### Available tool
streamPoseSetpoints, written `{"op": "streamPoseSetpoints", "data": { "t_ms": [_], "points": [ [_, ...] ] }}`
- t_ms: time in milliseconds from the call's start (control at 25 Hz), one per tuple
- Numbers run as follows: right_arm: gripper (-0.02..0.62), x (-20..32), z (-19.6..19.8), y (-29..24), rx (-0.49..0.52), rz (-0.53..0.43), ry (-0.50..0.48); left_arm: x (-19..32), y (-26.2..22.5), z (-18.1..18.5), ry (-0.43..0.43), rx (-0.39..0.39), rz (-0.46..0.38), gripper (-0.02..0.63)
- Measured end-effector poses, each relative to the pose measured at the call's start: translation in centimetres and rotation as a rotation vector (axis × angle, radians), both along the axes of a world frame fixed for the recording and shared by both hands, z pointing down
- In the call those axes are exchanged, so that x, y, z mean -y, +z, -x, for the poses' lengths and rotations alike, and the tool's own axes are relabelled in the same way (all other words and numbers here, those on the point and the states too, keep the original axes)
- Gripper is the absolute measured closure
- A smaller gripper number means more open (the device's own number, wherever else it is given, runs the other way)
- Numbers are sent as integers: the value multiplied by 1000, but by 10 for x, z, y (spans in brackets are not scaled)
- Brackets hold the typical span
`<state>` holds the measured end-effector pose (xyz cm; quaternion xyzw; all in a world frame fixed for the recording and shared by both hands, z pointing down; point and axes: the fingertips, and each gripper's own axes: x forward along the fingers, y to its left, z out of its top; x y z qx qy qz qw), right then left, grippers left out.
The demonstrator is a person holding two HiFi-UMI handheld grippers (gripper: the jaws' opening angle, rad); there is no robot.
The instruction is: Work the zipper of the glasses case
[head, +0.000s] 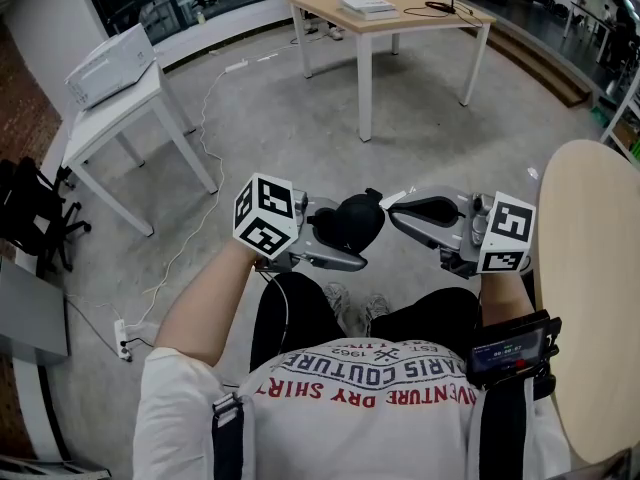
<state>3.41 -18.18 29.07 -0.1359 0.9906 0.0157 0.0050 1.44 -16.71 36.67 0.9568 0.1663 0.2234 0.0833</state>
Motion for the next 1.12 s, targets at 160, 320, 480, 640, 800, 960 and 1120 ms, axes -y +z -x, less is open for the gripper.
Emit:
{"op": "streamPoseSetpoints", "data": {
  "t_ms": [160, 320, 480, 640, 800, 960, 1120],
  "points": [
    [595, 2, 1, 1, 9, 8, 0, -3, 3, -1, -14, 3, 37, 354],
    [595, 3, 2, 1, 9, 10, 0, -3, 7, -3, -21, 31, 5, 351],
    [597, 2, 4, 0, 4, 4, -5, -9, 8, -6, 3, 35, 27, 351],
    [597, -1, 4, -4, -10, -27, -9, -23, -2, -10, 45, -19, 187, 353],
    [597, -3, 5, -6, -79, -102, 9, -31, -10, -10, 79, -63, 318, 356],
    [597, -6, 7, -6, -141, -146, 12, -35, -13, -7, 108, -78, 378, 356],
    [597, -7, 6, -4, -191, -173, 12, -35, -13, -4, 121, -79, 424, 357]
  ]
}}
